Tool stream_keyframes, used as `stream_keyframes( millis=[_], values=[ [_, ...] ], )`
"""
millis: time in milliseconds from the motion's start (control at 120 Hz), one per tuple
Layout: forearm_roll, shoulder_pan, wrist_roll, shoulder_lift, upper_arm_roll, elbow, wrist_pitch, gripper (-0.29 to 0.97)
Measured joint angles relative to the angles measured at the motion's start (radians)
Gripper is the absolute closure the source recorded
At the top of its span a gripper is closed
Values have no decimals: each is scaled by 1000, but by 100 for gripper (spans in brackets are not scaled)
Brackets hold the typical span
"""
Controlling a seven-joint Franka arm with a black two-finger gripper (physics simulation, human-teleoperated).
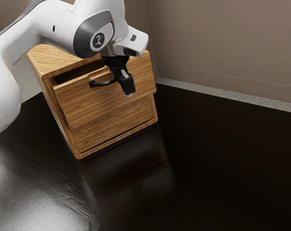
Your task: Pull the drawer handle with one arm to open the drawer
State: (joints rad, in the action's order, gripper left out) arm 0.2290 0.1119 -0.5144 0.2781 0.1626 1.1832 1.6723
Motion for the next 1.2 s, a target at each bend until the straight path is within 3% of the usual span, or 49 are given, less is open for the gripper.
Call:
stream_keyframes(
  millis=[83,292,500,750,842,1042,1200],
  values=[
    [2,14,6,-36,-11,38,1,31],
    [2,34,19,-81,-11,84,3,32],
    [1,73,35,-116,-12,131,12,18],
    [1,125,56,-156,-14,176,23,15],
    [1,129,65,-161,-14,193,27,3],
    [0,135,83,-166,-13,205,33,1],
    [4,198,99,-229,-20,278,41,2]
  ],
)
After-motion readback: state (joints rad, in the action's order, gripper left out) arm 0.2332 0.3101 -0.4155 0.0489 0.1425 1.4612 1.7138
